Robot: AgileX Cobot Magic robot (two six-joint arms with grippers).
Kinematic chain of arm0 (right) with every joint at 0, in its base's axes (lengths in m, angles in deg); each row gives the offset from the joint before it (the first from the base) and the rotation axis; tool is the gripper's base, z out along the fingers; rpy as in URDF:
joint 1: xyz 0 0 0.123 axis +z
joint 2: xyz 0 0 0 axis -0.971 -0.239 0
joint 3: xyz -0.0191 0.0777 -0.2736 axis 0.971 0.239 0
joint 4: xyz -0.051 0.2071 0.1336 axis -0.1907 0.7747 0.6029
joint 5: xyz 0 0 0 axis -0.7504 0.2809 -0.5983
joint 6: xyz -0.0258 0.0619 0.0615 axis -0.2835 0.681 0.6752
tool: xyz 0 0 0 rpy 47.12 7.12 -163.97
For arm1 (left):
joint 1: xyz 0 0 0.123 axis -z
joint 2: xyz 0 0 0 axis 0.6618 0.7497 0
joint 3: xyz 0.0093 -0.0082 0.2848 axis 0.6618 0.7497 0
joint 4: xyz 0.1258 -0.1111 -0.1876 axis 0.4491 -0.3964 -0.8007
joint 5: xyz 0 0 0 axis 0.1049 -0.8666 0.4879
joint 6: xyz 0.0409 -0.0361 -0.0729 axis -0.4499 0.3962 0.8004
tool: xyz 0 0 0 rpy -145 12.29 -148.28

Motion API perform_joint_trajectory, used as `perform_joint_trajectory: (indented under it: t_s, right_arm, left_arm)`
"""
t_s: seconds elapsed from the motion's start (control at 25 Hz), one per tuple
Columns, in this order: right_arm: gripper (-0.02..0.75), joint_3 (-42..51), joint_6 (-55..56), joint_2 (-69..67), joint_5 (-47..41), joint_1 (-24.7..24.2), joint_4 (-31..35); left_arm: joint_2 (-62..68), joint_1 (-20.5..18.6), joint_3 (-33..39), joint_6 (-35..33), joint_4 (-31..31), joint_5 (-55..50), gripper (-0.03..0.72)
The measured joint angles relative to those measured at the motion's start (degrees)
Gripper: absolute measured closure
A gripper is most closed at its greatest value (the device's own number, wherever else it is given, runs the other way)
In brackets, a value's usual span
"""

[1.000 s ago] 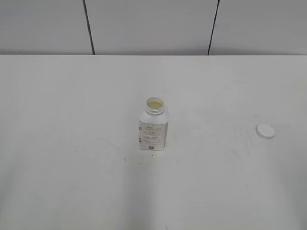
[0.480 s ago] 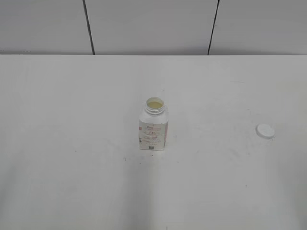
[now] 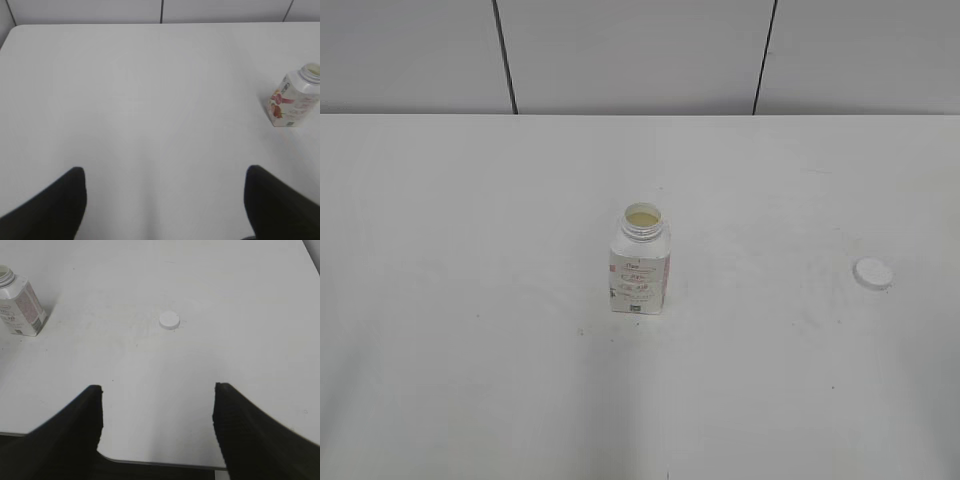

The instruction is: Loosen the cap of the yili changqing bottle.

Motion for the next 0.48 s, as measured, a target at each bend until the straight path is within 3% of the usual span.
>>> perform_joint_trajectory:
  t_s: [0.16, 0.48]
  right_arm:
    - [0.192, 0.0, 0.0, 0.0, 0.0, 0.0, 0.0]
    - [0.192, 0.0, 0.0, 0.0, 0.0, 0.0, 0.0]
  left_arm:
    - [0.0, 2.7, 0.0, 0.0, 0.0, 0.0, 0.103]
    - [0.0, 3.0, 0.0, 0.0, 0.0, 0.0, 0.122]
